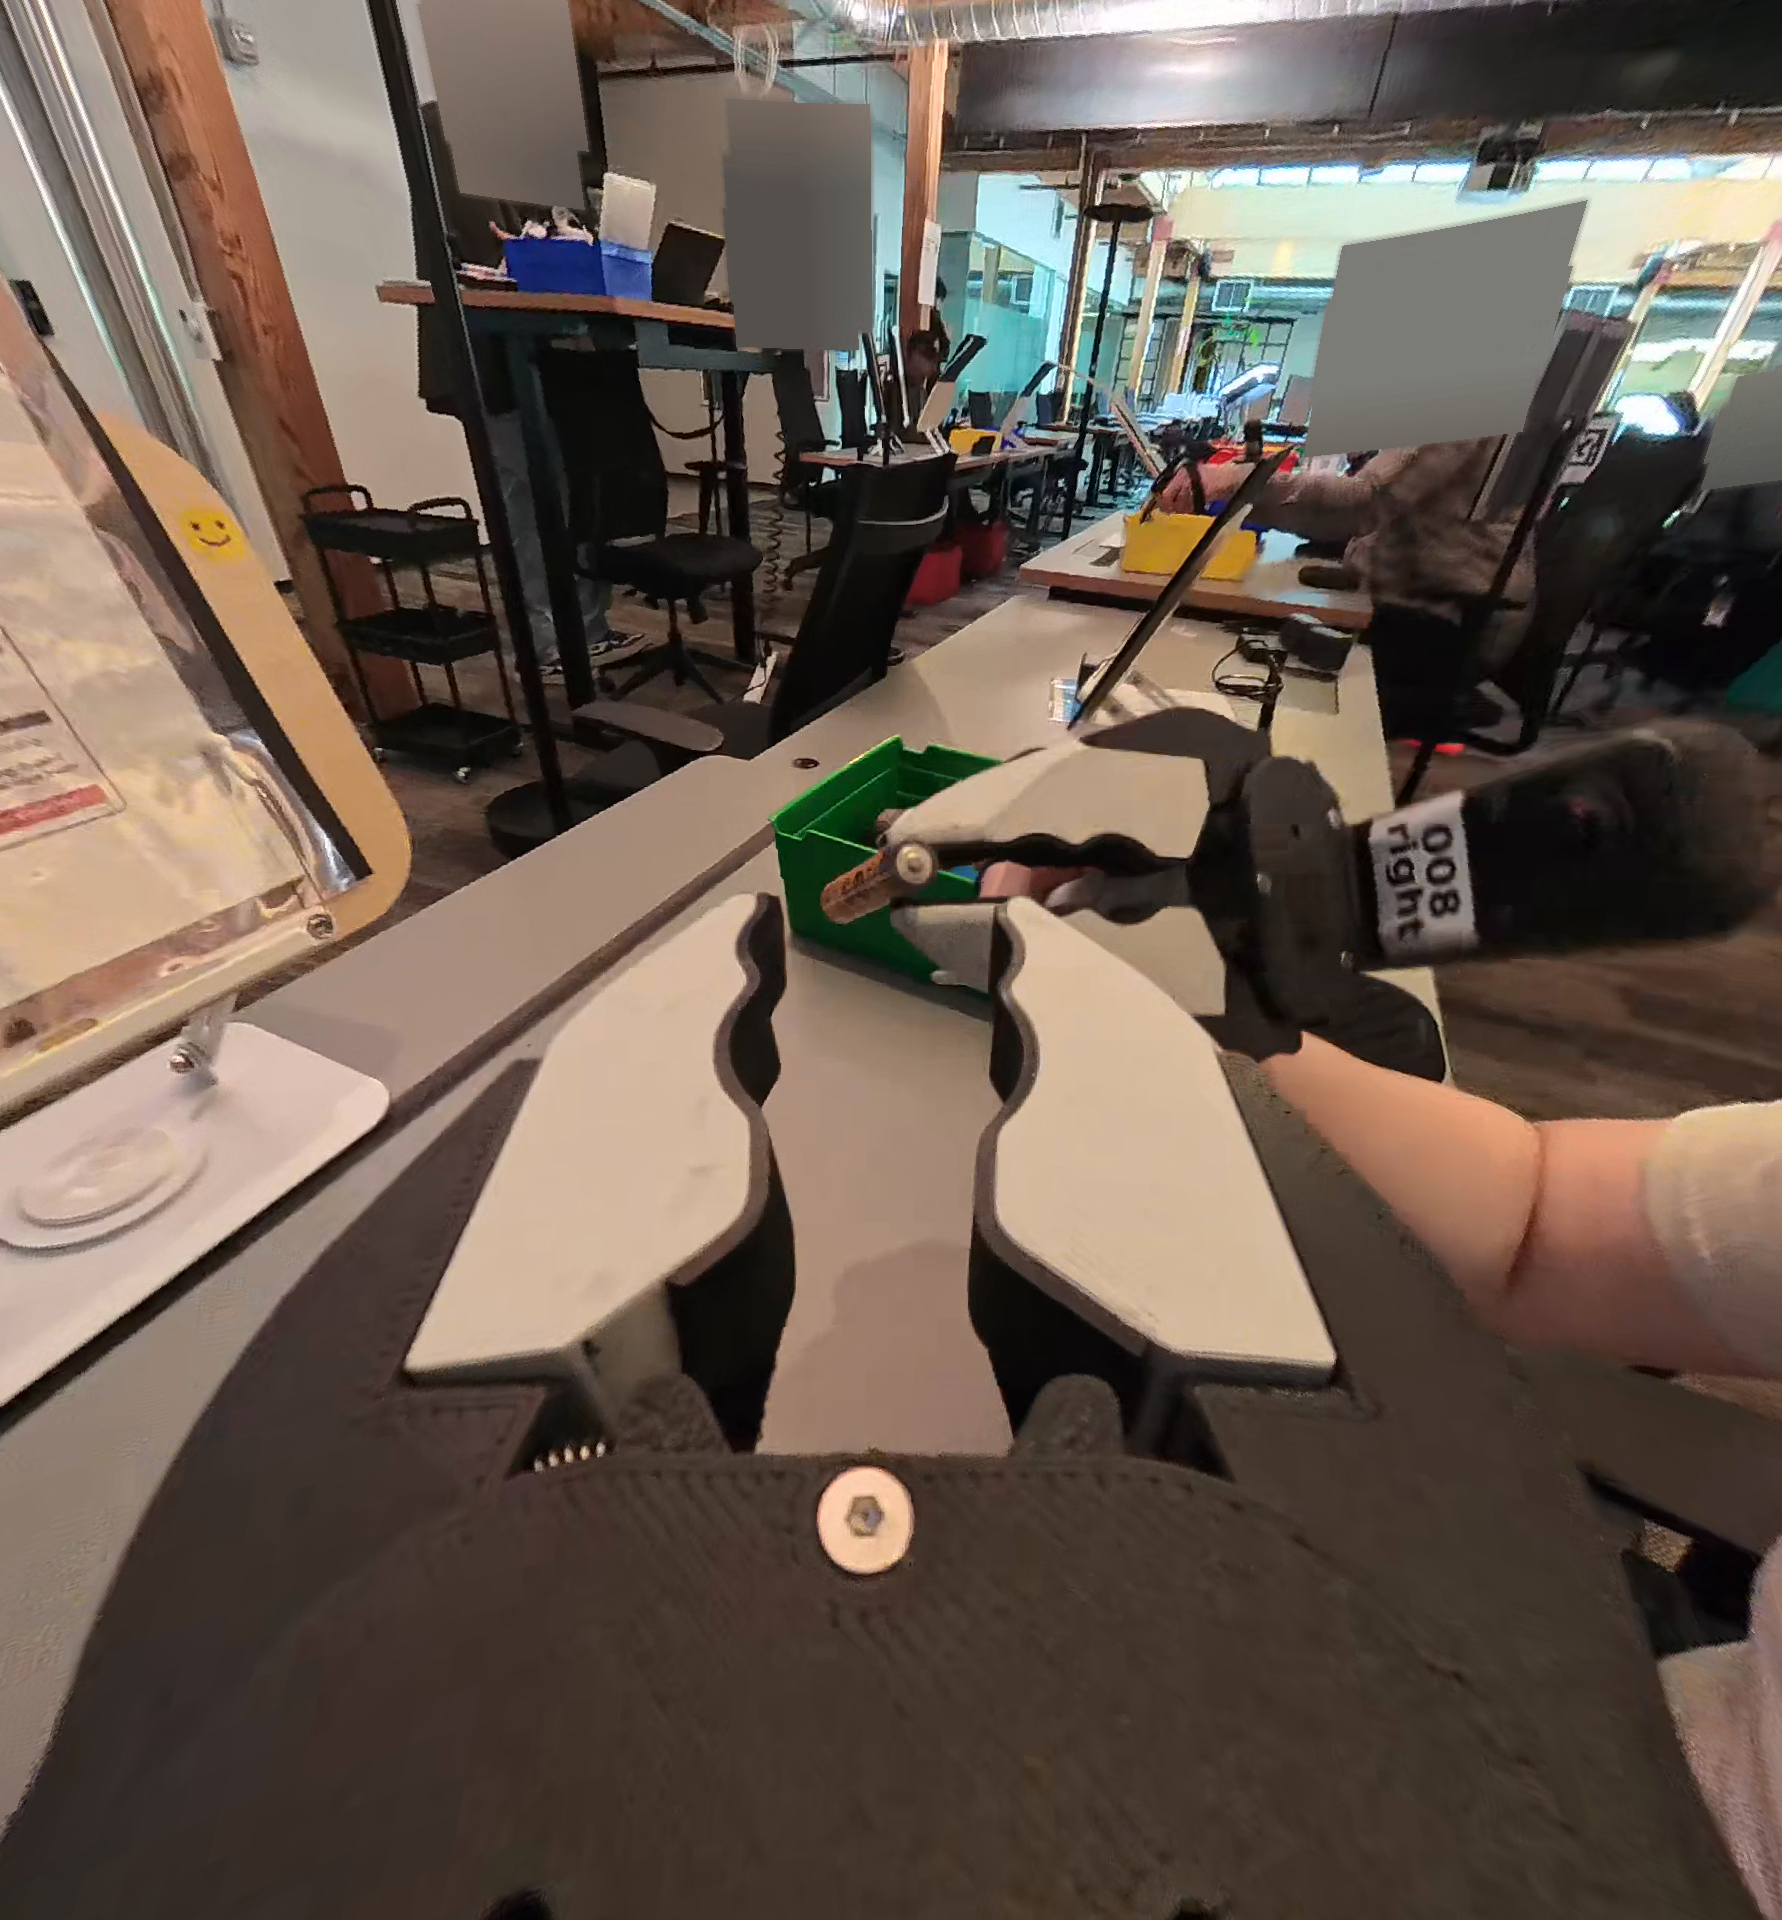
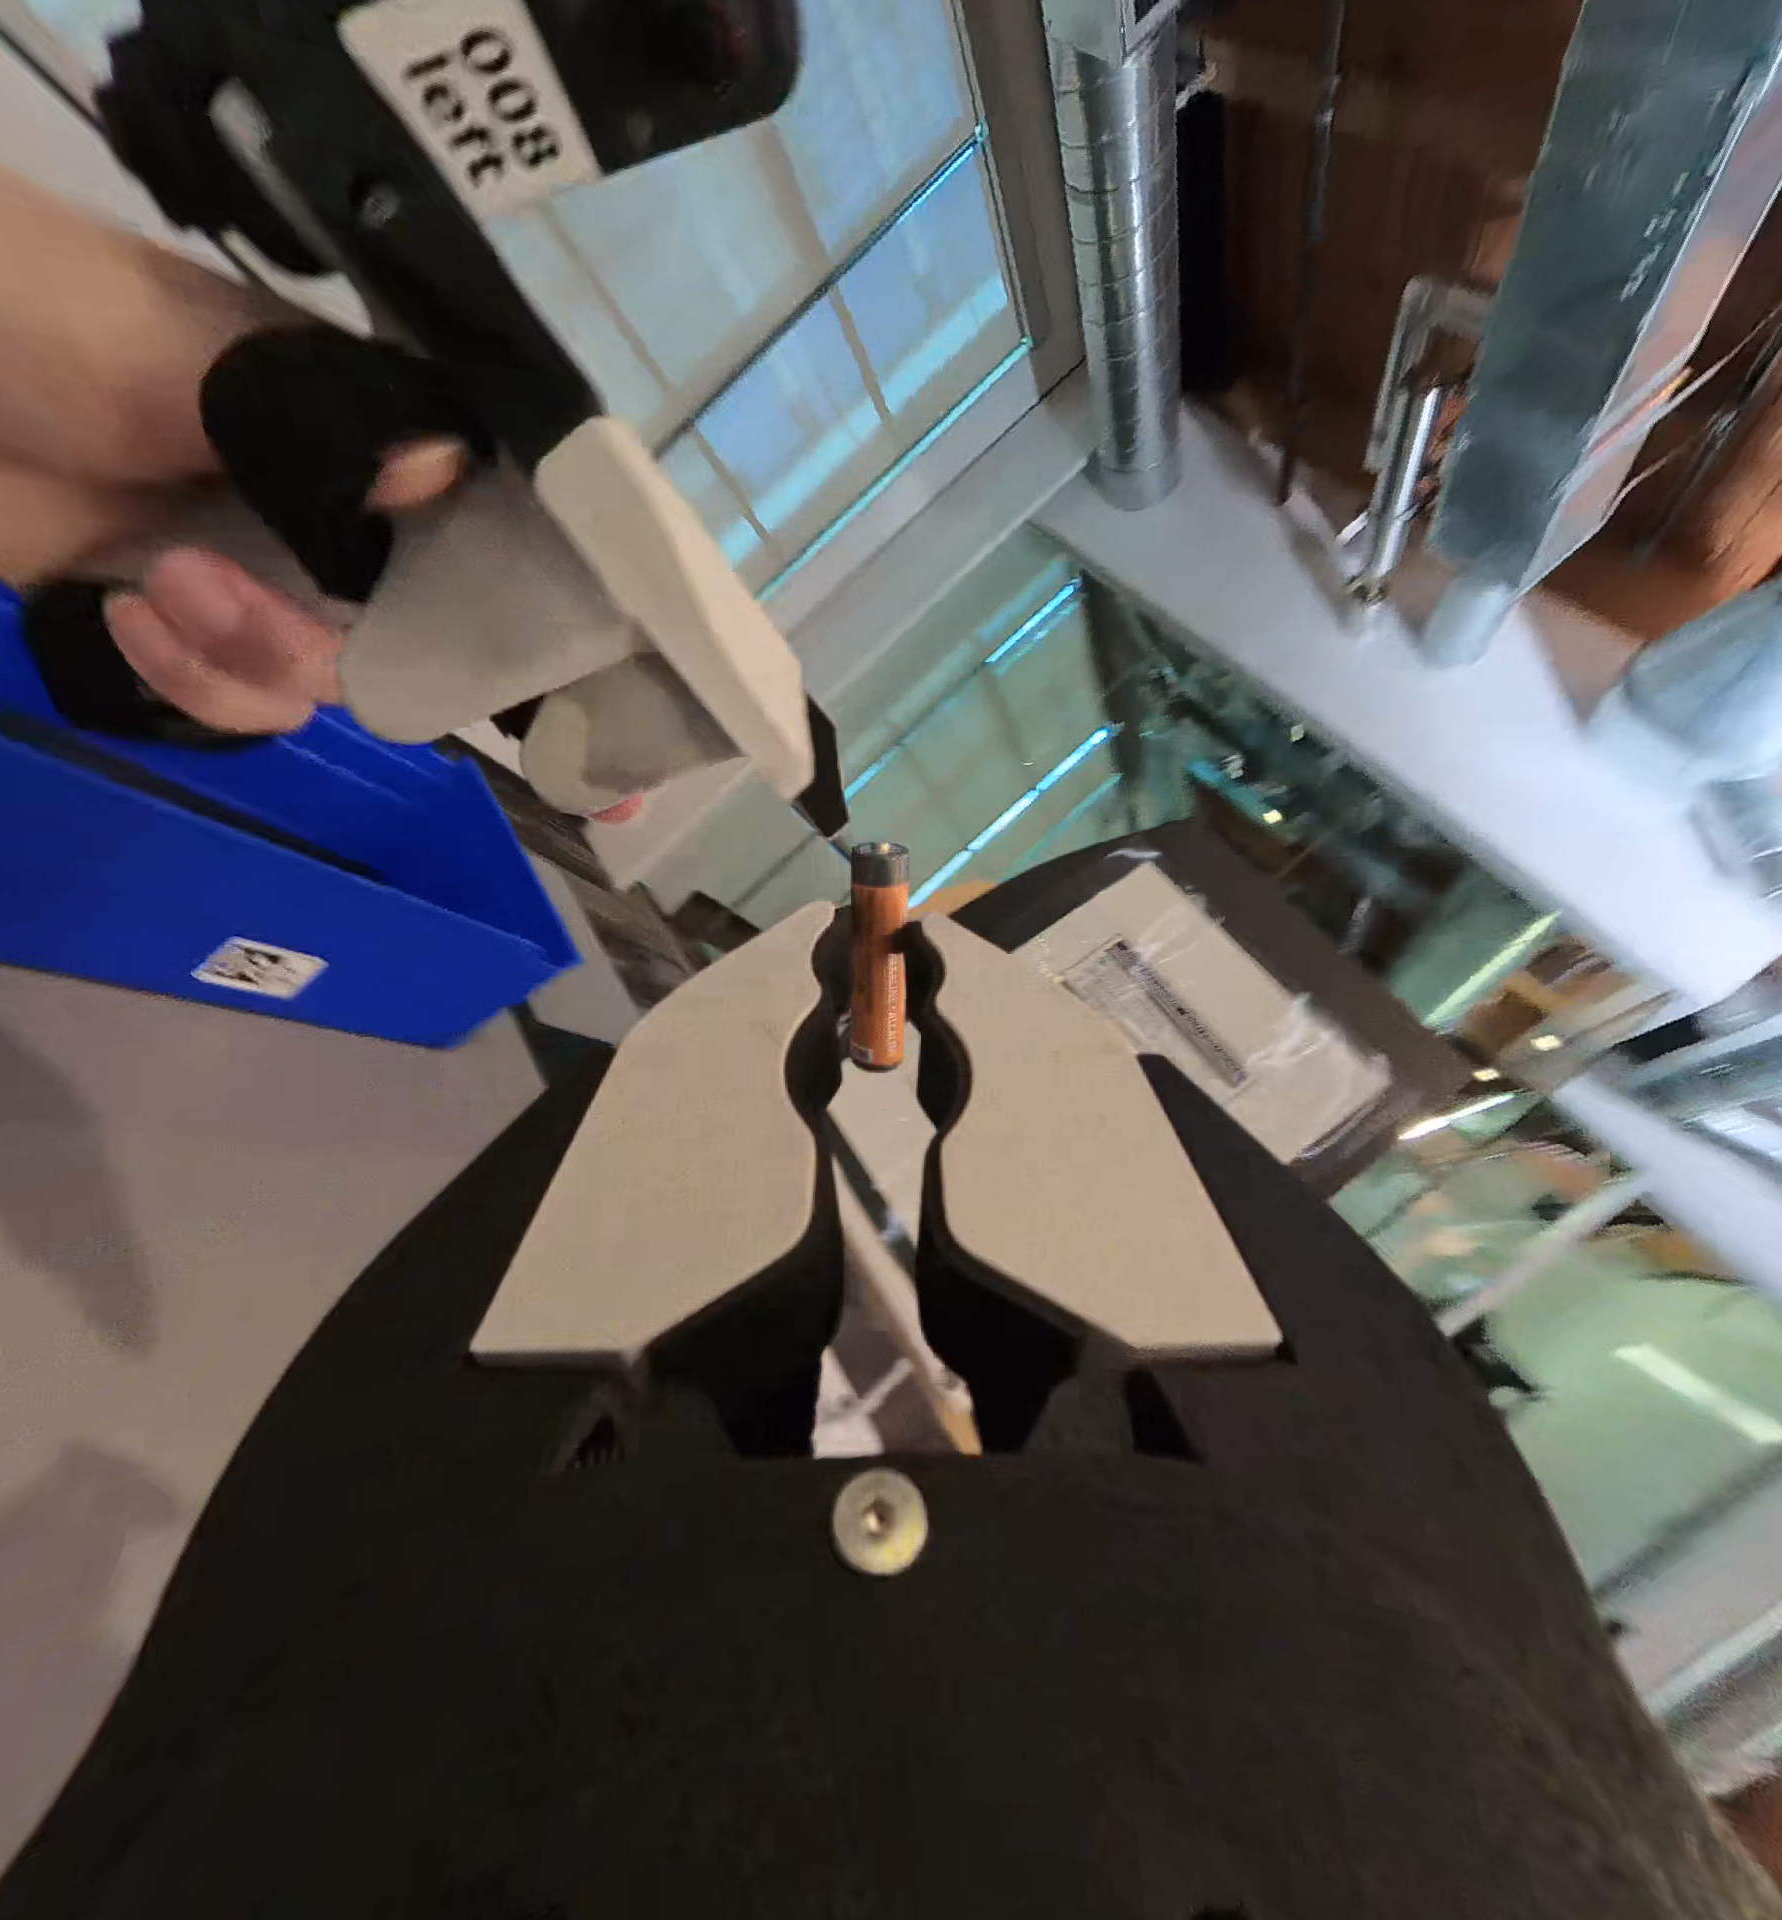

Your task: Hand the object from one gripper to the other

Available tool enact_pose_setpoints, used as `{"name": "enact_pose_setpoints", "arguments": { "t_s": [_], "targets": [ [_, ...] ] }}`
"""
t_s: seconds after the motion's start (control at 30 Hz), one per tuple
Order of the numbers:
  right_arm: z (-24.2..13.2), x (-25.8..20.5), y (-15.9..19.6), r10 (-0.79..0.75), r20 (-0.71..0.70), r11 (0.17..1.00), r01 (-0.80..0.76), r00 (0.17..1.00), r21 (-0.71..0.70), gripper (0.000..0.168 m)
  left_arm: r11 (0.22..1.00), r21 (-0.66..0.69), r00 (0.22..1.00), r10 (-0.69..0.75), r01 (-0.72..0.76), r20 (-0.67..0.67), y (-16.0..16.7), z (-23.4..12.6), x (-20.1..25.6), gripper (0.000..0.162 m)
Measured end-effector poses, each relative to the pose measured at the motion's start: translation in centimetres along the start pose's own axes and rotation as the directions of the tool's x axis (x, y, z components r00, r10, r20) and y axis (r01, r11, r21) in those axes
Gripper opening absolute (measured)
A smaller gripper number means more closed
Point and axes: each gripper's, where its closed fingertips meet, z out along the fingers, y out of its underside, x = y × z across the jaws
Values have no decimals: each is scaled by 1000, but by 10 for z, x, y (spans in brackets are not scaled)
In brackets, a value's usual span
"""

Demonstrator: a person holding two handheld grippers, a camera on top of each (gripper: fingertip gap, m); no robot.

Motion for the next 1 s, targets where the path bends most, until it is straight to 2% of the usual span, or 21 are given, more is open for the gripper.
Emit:
{"name": "enact_pose_setpoints", "arguments": {
  "t_s": [0.13,0.33,0.4,0.53,0.6,0.67,0.7,0.73,0.8,0.87,0.93,1.0],
  "targets": [
    [1,-7,-4,-140,-20,990,139,990,-19,10,999,-33,999,18,-17,48,6,3,-2,21],
    [5,-17,1,-253,-3,966,253,967,-56,10,995,-75,996,71,-66,56,14,9,-2,22],
    [5,-18,2,-278,-4,959,277,961,-62,10,991,-97,991,99,-91,86,18,10,-7,10],
    [5,-13,0,-243,-39,970,241,969,-36,13,987,-82,982,148,-140,114,13,7,-13,10],
    [2,-6,-4,-112,-31,993,113,993,18,22,991,-37,985,133,-129,110,6,1,-18,10],
    [-3,-1,-11,106,50,987,-111,993,116,29,999,33,999,43,-42,-16,-3,-6,-9,10],
    [-7,0,-17,231,129,952,-251,964,174,30,998,59,994,-21,28,-108,-7,-9,-2,10],
    [-12,2,-23,355,216,890,-400,910,220,33,992,81,974,-79,98,-212,-12,-12,6,10],
    [-23,10,-37,534,398,700,-654,746,287,34,970,95,912,-174,224,-370,-18,-16,17,10],
    [-31,16,-44,591,509,557,-773,626,304,32,947,96,850,-227,307,-476,-20,-17,24,10],
    [-29,18,-41,626,519,512,-809,581,288,30,927,88,811,-270,365,-520,-20,-14,25,10],
    [-25,14,-41,656,545,468,-848,522,249,30,925,87,807,-273,369,-523,-17,-8,26,10]
  ]
}}
